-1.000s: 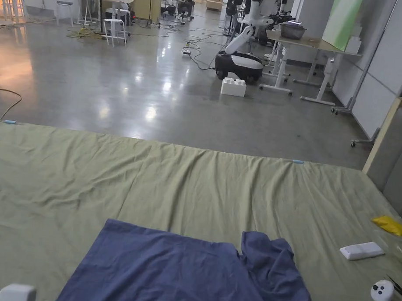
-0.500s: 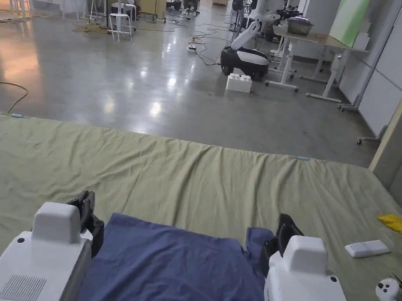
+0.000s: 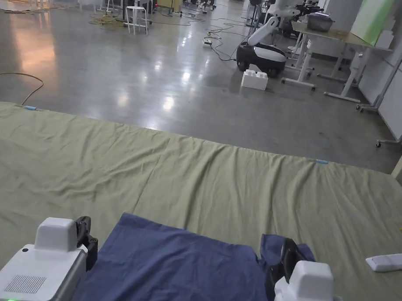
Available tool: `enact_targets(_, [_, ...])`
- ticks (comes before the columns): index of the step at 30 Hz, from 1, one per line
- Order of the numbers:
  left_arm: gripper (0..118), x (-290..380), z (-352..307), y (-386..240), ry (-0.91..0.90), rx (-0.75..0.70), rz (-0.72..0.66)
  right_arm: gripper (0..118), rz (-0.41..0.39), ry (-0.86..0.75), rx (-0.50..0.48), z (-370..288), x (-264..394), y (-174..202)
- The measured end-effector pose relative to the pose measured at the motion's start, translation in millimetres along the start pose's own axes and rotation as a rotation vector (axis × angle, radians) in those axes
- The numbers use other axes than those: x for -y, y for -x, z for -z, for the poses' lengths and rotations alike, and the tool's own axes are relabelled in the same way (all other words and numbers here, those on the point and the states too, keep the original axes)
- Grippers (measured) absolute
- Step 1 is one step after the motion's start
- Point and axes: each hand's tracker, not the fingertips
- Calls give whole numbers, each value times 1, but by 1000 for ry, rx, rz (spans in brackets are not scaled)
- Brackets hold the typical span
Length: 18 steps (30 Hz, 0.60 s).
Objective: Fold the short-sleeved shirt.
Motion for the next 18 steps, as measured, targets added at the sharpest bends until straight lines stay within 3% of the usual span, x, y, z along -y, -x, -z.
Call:
enact_targets(8, [2,1,178,15,281,98,39,1,3,124,13,40,37,-14])
enact_targets(10, [24,2,225,14,366,114,35,1,-3,148,22,48,46,-18])
enact_targets(11, [42,3,242,12,410,124,28,1,-4,160,28,52,50,-20])
enact_targets(12, [68,5,264,10,467,135,25,1,-4,173,35,55,55,-23])
enact_targets(13, [80,7,284,8,527,155,14,1,-6,186,40,57,60,-25])
enact_targets(14, [85,11,298,6,549,148,18,1,-8,199,45,59,64,-28])
enact_targets(18, [86,25,350,-5,632,118,22,1,-12,258,70,66,85,-42])
